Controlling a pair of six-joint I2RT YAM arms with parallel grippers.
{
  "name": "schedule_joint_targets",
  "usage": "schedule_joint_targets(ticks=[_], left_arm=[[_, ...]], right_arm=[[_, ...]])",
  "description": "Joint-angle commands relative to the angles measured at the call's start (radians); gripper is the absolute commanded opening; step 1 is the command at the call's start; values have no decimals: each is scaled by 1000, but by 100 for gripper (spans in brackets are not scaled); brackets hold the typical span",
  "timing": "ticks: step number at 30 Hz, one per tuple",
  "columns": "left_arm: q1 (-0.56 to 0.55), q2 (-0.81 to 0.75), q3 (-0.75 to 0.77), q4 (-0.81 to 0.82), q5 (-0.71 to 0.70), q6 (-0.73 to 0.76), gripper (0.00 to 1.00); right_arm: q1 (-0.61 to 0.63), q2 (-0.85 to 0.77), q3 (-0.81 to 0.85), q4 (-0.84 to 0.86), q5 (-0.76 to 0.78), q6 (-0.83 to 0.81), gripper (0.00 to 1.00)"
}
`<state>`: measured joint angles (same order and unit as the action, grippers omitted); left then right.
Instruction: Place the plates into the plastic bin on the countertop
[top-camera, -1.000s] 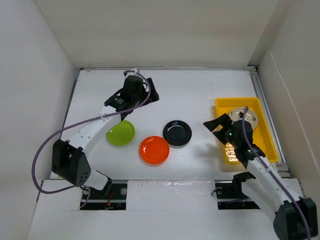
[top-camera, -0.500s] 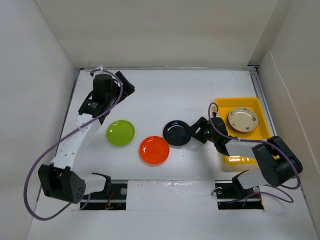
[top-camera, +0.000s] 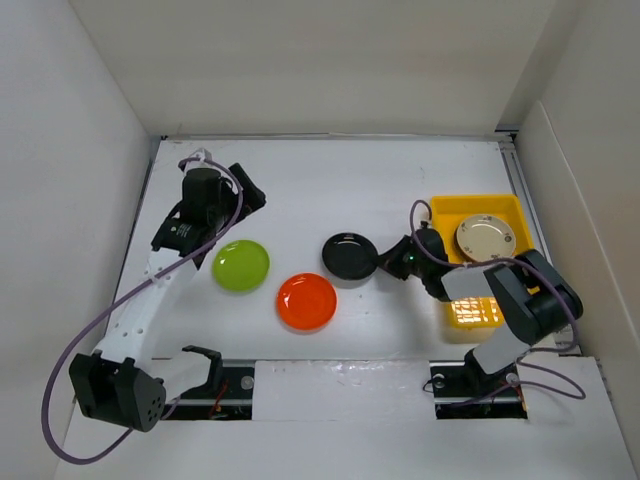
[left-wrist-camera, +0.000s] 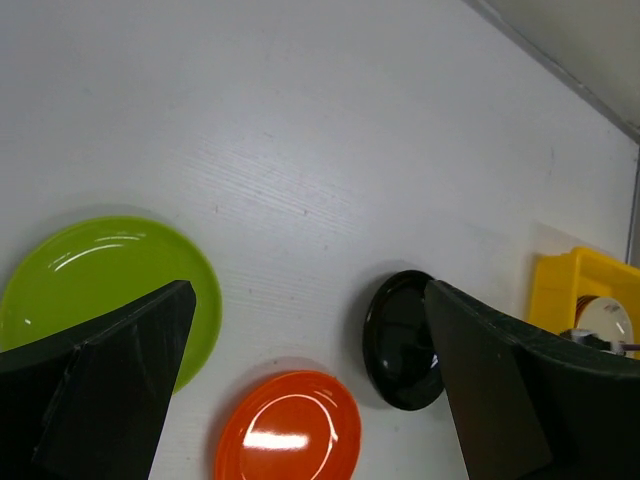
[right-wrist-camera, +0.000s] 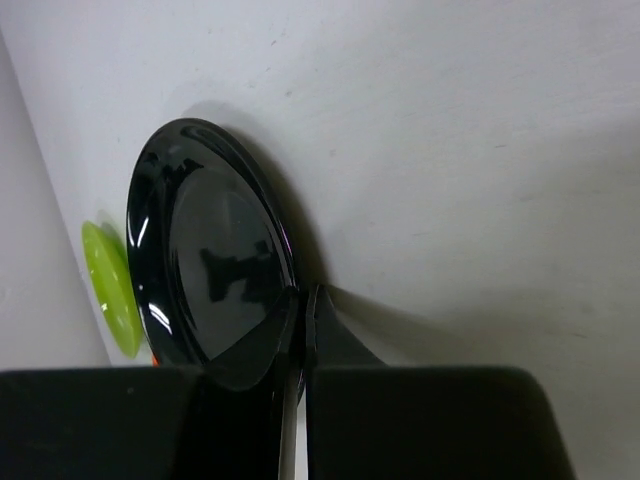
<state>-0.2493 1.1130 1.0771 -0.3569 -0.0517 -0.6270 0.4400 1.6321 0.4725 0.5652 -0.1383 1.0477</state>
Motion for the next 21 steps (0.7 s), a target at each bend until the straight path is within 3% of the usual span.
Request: schedule_joint_targets(ticks=[1,5,9,17,21], left_arm=[[-1,-16,-46,18,16,27,100],[-1,-41,-98,41,44,27,100],[-14,-82,-108,41,32,36,100],[-39,-91,-131,41,27,36,100],[-39,-91,-121,29,27,47,100]], right_arm=[[-59,-160,2,-134,74,-18,0],[-187,-446,23,-347,172,-74,0],[-416,-649,57,-583,235,-152,0],[-837,-632,107,-726,201,-212,0],[-923,-655,104,-726,178,-198,0]])
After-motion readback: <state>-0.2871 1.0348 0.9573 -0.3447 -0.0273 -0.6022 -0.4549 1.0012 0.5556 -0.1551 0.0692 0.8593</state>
